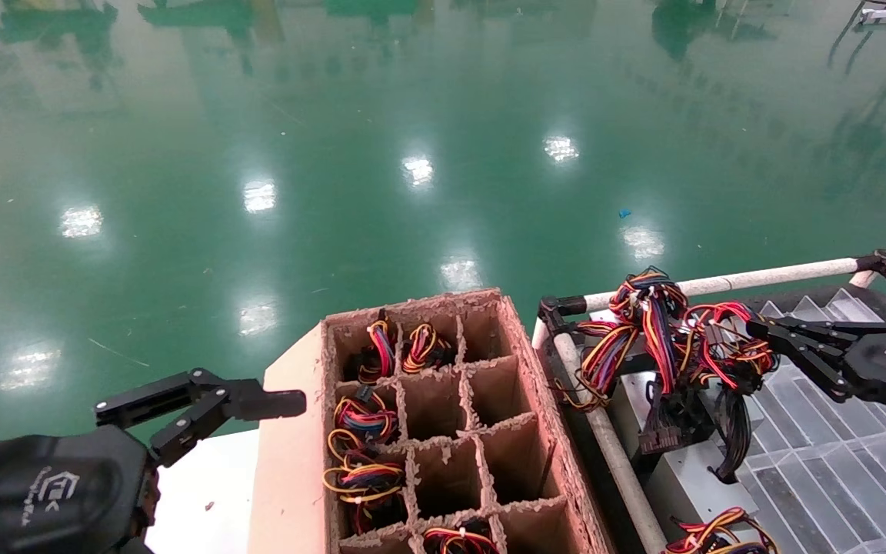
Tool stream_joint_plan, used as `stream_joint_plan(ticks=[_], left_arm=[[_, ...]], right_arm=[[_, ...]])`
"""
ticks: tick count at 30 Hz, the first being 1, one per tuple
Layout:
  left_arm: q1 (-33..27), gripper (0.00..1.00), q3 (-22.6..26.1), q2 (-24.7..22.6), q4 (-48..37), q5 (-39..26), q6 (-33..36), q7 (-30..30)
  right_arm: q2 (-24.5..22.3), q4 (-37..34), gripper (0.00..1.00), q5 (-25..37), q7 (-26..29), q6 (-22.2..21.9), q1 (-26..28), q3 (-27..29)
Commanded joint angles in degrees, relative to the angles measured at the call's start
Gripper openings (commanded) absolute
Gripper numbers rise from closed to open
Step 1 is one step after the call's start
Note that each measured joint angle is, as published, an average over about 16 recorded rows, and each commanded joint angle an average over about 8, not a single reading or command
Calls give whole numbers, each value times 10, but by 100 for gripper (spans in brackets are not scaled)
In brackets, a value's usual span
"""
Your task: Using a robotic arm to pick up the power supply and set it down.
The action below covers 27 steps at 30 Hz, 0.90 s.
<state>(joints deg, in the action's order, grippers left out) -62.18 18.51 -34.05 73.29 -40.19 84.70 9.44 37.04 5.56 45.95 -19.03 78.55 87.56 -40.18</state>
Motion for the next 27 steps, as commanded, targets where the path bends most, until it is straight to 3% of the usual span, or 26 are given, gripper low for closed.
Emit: stream_joint_plan(ticks=[1,13,27], left_arm=[[0,100,0,0,0,0,0,0],[0,100,0,0,0,0,0,0],[0,100,0,0,0,0,0,0]], right_arm=[[1,-4,100,1,-1,2,2,0],[-2,2,100,0,0,4,1,0],[-46,48,100,4,33,47,31,-3]])
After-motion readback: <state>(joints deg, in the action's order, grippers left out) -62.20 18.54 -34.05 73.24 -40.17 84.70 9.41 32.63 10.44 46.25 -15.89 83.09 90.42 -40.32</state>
